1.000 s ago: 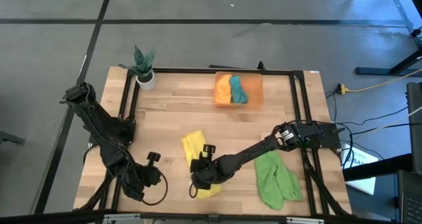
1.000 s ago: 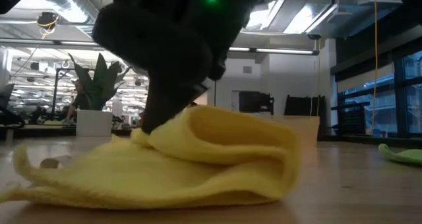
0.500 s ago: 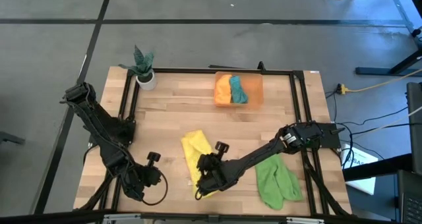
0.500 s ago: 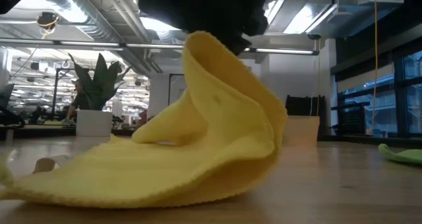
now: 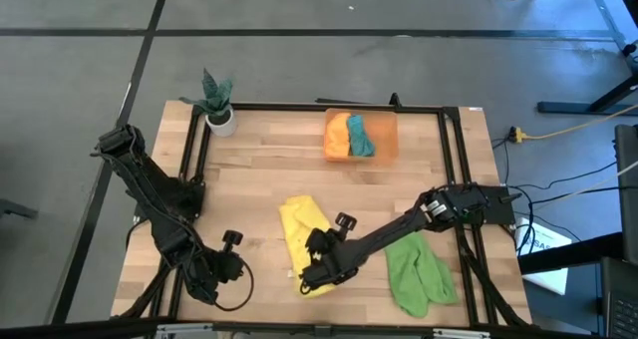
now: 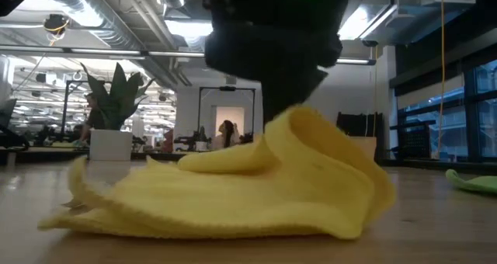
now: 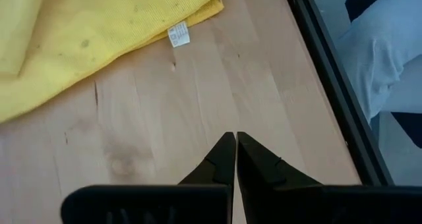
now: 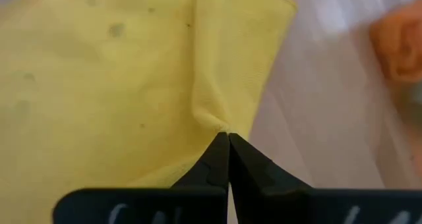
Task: Roll microfiber towels into tight, uniform cylinder then place into a basket
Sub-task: Roll the yellow microfiber towel
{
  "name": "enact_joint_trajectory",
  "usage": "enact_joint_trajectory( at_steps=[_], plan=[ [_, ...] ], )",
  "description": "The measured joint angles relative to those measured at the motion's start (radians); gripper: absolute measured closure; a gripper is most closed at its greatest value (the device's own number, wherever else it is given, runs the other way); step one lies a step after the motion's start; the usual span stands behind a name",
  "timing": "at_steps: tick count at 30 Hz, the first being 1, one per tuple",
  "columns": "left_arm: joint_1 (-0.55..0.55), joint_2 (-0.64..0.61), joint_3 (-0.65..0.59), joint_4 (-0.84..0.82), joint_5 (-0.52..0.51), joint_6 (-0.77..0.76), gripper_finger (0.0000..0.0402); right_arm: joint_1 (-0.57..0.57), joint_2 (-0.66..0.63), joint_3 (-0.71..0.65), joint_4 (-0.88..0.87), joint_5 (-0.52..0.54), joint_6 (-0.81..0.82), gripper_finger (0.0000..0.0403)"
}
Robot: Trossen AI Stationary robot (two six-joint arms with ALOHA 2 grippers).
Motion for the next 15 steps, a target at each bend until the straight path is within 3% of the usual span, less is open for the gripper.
enact_joint_trajectory(
  at_steps=[7,15],
  plan=[
    [0.000,0.000,-0.001,0.027,0.000,0.000,0.0395,-0.021,0.001,-0.060,-0.023,-0.019,0.034,0.0394],
    [0.000,0.000,-0.001,0.026,0.000,0.006,0.0395,-0.022,0.001,-0.033,0.017,-0.026,-0.001,0.0394]
  ],
)
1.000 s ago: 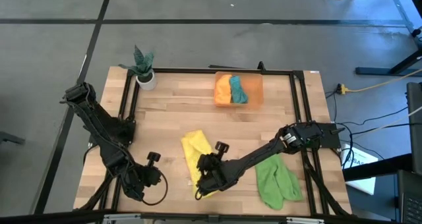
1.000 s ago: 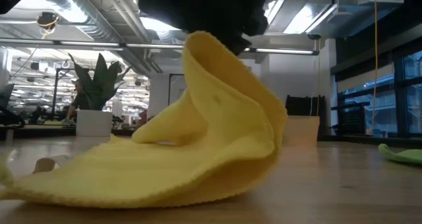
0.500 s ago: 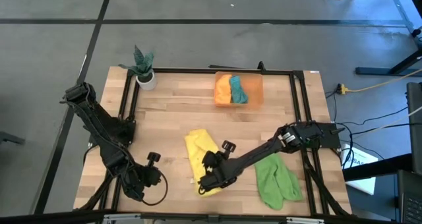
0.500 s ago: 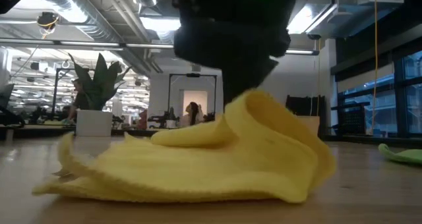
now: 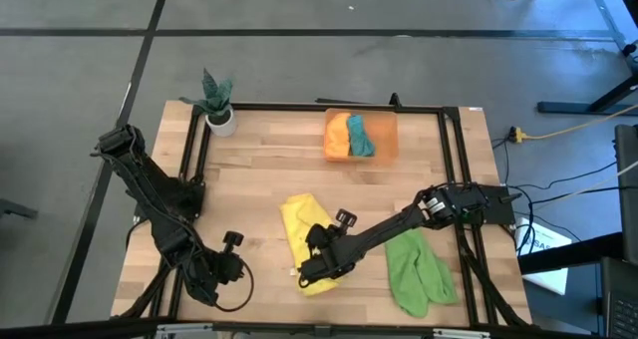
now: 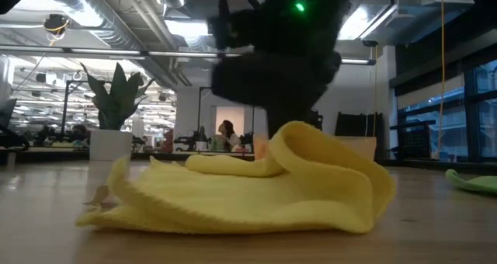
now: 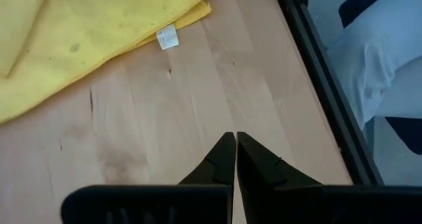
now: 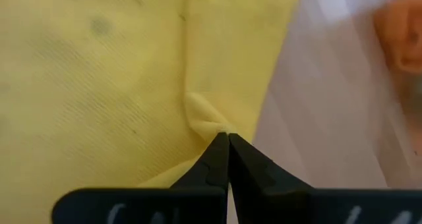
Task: Roll microfiber towels into tight, uniform cylinder then place into a basket
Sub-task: Roll the yellow microfiber towel
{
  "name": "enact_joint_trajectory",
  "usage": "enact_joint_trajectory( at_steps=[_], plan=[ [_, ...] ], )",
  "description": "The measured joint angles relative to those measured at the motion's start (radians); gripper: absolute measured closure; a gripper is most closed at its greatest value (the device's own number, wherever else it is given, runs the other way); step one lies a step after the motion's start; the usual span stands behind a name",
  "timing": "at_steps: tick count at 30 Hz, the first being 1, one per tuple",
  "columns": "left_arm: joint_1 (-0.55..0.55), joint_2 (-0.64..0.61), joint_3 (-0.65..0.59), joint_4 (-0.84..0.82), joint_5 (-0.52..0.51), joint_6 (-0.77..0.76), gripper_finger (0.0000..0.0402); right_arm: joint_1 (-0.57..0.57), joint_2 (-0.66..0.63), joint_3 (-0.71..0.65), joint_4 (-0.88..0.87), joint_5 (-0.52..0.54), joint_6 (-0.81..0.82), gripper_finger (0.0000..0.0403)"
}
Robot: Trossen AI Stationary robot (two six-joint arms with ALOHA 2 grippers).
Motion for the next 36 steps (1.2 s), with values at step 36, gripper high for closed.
enact_joint_trajectory(
  at_steps=[36],
  plan=[
    [0.022,0.000,0.000,-0.001,0.000,-0.001,0.0395,-0.048,0.000,0.049,0.479,-0.194,-0.163,0.0393]
  ],
)
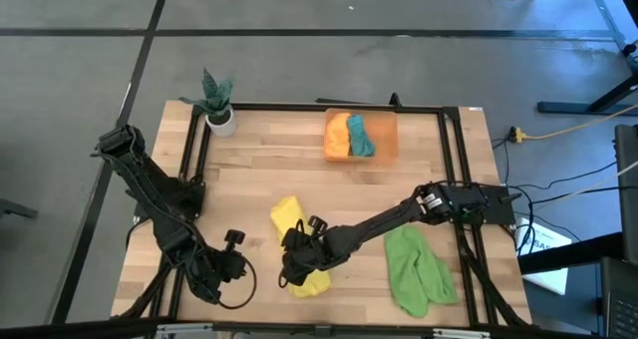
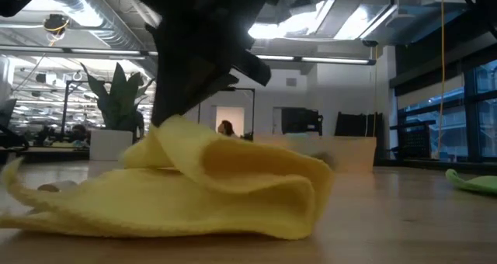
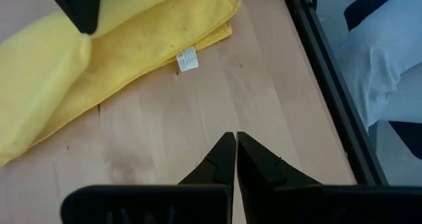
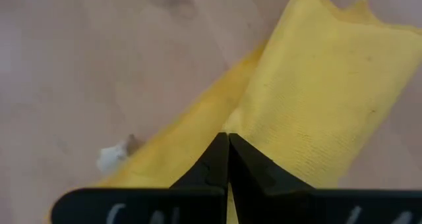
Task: Roll microfiber towels into tight, uniform cylinder then place into a basket
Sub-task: Roll the yellow microfiber towel
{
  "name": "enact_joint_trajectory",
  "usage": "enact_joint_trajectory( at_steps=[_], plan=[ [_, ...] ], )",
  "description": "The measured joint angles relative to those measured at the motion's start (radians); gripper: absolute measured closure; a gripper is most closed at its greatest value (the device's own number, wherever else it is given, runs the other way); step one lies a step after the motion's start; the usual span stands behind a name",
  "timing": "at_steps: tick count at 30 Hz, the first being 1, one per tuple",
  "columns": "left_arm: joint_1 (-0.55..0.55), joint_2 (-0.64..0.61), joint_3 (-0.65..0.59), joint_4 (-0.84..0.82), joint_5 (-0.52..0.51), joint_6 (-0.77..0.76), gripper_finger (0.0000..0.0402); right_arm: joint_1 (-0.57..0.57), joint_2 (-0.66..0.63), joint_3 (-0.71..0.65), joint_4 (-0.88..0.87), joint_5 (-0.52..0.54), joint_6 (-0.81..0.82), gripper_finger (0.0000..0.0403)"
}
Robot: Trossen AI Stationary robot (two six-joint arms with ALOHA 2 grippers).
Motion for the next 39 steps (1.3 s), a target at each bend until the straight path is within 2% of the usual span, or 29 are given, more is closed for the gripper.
enact_joint_trajectory(
  at_steps=[3,10,28,31,36,39],
  plan=[
    [0.000,0.000,0.000,0.000,0.000,0.000,0.0395,0.000,0.006,0.001,0.054,-0.009,-0.023,0.0393],
    [0.000,0.000,0.000,0.000,0.000,0.000,0.0395,-0.009,0.022,0.000,0.048,0.006,-0.043,0.0393],
    [0.000,0.000,0.000,0.000,0.000,-0.001,0.0395,-0.008,0.022,0.000,0.002,0.222,-0.027,0.0393],
    [0.000,0.000,0.000,0.000,0.000,-0.001,0.0395,-0.009,0.022,0.000,-0.008,0.202,-0.018,0.0393],
    [0.000,0.000,0.000,0.000,0.000,-0.001,0.0395,-0.015,0.022,0.000,-0.008,0.091,-0.040,0.0393],
    [0.000,0.000,0.000,0.000,0.000,-0.001,0.0395,-0.015,0.022,0.000,-0.008,0.075,-0.041,0.0392]
  ],
)
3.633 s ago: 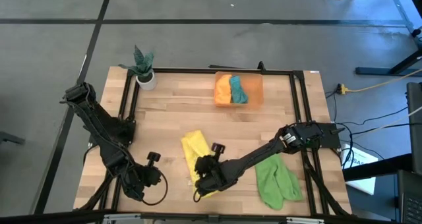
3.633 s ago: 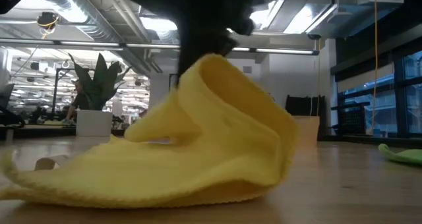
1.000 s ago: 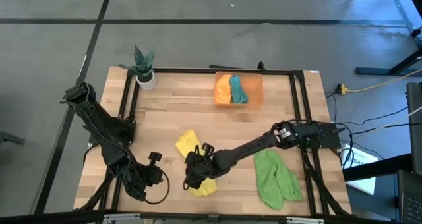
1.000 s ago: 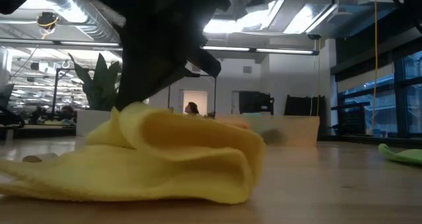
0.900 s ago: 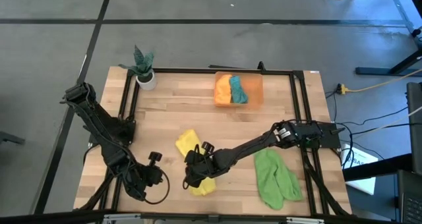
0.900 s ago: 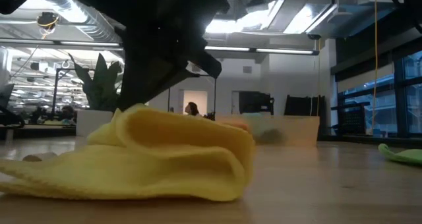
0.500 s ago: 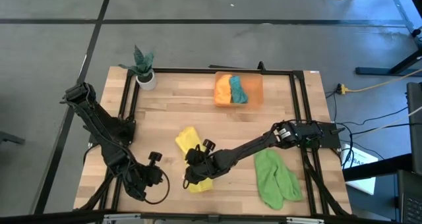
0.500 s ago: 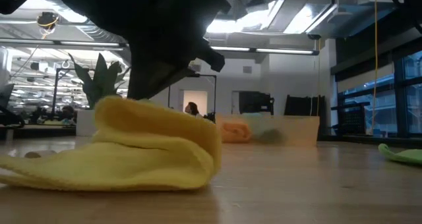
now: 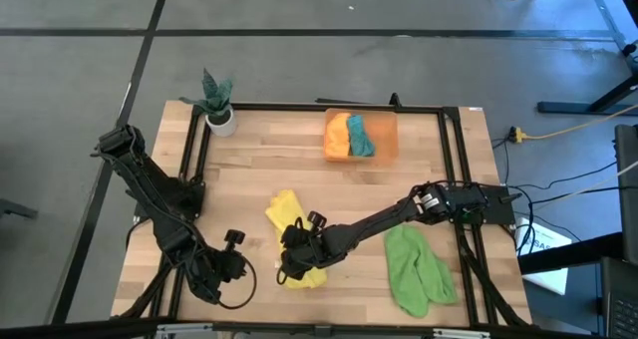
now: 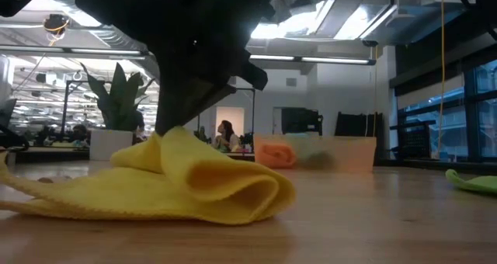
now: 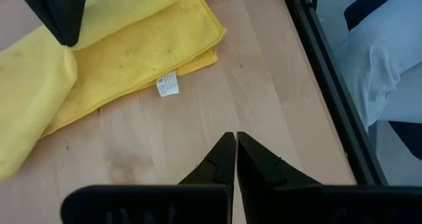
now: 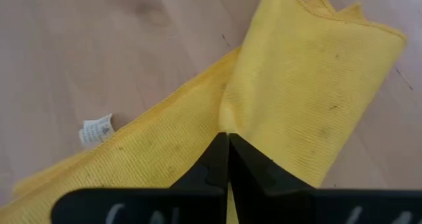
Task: Roll microfiber towels into tight, uniform cylinder then place into a basket
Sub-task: Roll the yellow microfiber towel
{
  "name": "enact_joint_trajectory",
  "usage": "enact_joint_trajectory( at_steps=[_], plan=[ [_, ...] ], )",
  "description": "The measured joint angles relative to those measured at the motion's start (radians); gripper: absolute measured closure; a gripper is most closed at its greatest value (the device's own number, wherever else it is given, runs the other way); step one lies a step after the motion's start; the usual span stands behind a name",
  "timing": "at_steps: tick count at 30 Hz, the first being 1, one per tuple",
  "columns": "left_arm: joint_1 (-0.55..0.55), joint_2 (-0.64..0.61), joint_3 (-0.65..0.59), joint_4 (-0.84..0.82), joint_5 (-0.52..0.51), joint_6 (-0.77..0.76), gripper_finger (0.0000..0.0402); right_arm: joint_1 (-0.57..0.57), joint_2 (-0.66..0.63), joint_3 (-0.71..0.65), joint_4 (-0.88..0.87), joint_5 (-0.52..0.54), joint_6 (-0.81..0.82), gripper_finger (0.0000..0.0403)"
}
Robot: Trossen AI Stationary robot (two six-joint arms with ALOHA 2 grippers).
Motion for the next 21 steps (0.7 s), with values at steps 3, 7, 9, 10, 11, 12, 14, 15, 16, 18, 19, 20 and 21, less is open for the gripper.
enact_joint_trajectory(
  at_steps=[3,7,9,10,11,12,14,15,16,18,19,20,21],
  plan=[
    [0.000,0.000,0.000,0.000,0.000,0.000,0.0395,-0.001,0.000,0.000,0.002,-0.001,0.002,0.0384],
    [0.000,0.000,0.000,0.000,0.000,0.000,0.0395,-0.001,0.000,0.000,0.017,-0.003,-0.003,0.0349],
    [0.000,0.000,0.000,0.000,0.000,0.000,0.0395,-0.002,0.000,0.000,0.018,-0.003,-0.003,0.0326],
    [0.000,0.000,0.000,0.000,0.000,0.000,0.0395,-0.003,0.000,0.000,0.017,-0.004,-0.003,0.0315],
    [0.000,0.000,0.000,0.000,0.000,0.000,0.0395,-0.004,0.000,0.000,0.017,-0.010,-0.003,0.0305],
    [0.000,0.000,0.000,0.000,0.000,0.000,0.0395,-0.004,-0.001,0.000,0.017,-0.023,-0.012,0.0296],
    [0.000,0.000,0.000,0.000,0.000,0.000,0.0395,-0.005,-0.007,0.000,0.009,-0.072,-0.056,0.0281],
    [0.000,0.000,0.000,0.000,0.000,0.000,0.0395,-0.003,-0.010,0.000,0.009,-0.096,-0.076,0.0277],
    [0.000,0.000,0.000,0.000,0.000,0.000,0.0395,0.003,-0.011,0.007,0.005,-0.110,-0.087,0.0273],
    [0.000,0.000,0.000,0.000,0.000,-0.003,0.0395,0.026,-0.011,0.024,-0.013,-0.113,-0.107,0.0269],
    [0.000,0.000,0.000,0.000,0.000,-0.005,0.0395,0.041,-0.012,0.028,-0.015,-0.114,-0.114,0.0268],
    [0.000,0.000,0.000,0.000,0.000,-0.005,0.0395,0.057,-0.012,0.031,-0.015,-0.118,-0.123,0.0268],
    [-0.001,0.000,0.000,0.000,0.000,-0.005,0.0395,0.074,-0.012,0.031,-0.017,-0.119,-0.128,0.0268]
  ],
)
